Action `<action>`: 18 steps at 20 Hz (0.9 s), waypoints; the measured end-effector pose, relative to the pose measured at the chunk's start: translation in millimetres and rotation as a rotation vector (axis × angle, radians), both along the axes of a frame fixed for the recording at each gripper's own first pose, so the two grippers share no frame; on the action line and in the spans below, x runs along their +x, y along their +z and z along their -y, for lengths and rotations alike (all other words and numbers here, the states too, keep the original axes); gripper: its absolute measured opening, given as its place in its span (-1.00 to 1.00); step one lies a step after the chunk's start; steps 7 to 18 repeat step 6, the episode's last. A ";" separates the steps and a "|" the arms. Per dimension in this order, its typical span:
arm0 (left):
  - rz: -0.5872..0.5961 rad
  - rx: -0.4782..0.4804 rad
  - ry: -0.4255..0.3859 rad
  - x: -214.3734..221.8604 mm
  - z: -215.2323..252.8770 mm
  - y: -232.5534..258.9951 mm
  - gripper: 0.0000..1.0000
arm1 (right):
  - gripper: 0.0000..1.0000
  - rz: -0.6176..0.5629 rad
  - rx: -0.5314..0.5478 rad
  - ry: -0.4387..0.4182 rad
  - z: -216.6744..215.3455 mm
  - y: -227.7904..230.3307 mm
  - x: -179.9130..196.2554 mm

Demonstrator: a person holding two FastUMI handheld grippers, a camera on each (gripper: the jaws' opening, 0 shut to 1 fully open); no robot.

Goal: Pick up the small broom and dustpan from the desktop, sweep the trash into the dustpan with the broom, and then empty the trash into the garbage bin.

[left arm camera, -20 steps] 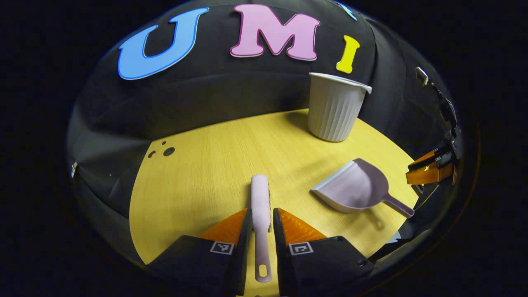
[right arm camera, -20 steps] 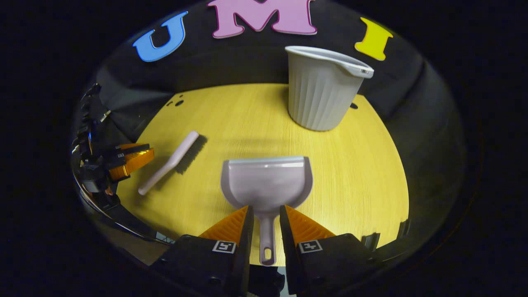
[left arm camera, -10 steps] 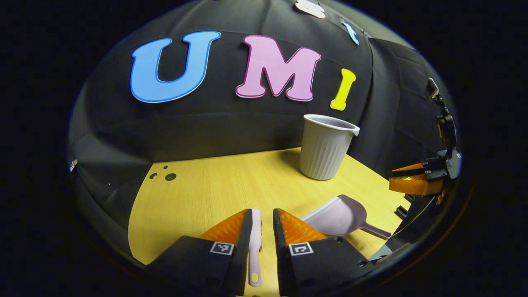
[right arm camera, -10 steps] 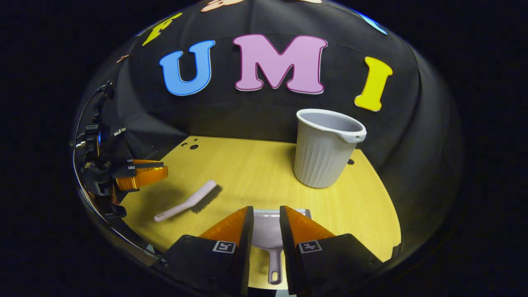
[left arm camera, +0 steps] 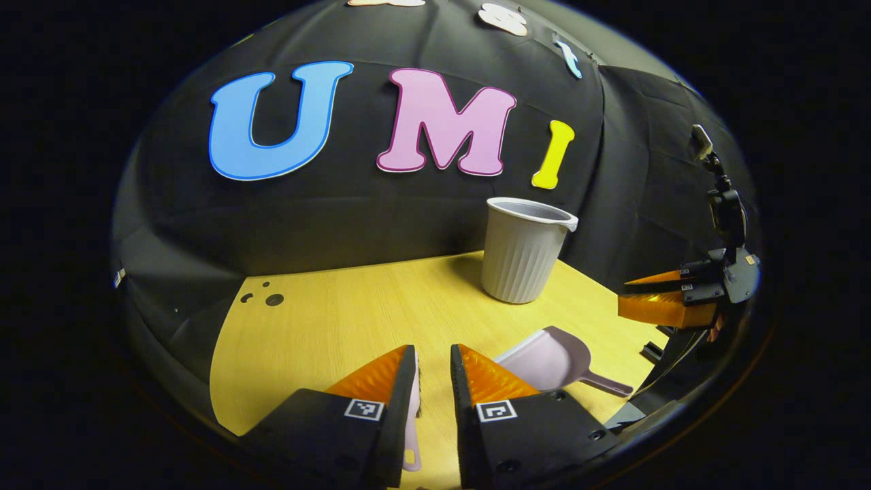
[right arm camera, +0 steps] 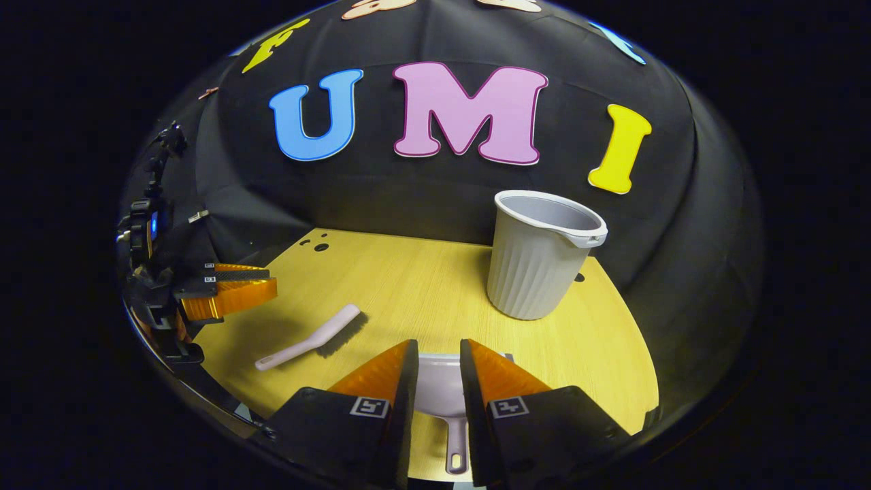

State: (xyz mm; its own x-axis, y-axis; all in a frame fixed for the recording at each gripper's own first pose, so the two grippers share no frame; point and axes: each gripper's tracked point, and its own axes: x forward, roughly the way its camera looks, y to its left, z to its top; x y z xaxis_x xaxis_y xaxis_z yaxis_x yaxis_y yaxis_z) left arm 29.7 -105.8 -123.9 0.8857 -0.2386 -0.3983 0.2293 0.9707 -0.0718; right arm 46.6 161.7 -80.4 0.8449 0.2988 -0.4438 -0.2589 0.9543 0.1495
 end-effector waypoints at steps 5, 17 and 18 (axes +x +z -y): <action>-0.012 0.004 -0.009 1.3 3.6 -2.1 -0.29 | -0.22 -0.017 0.008 -0.009 1.9 -4.4 0.2; -0.015 0.007 -0.010 1.4 3.4 -3.7 -0.29 | -0.14 -0.019 0.008 -0.011 2.5 -5.4 -0.6; -0.015 0.007 -0.010 1.4 3.4 -3.7 -0.29 | -0.14 -0.019 0.008 -0.011 2.5 -5.4 -0.6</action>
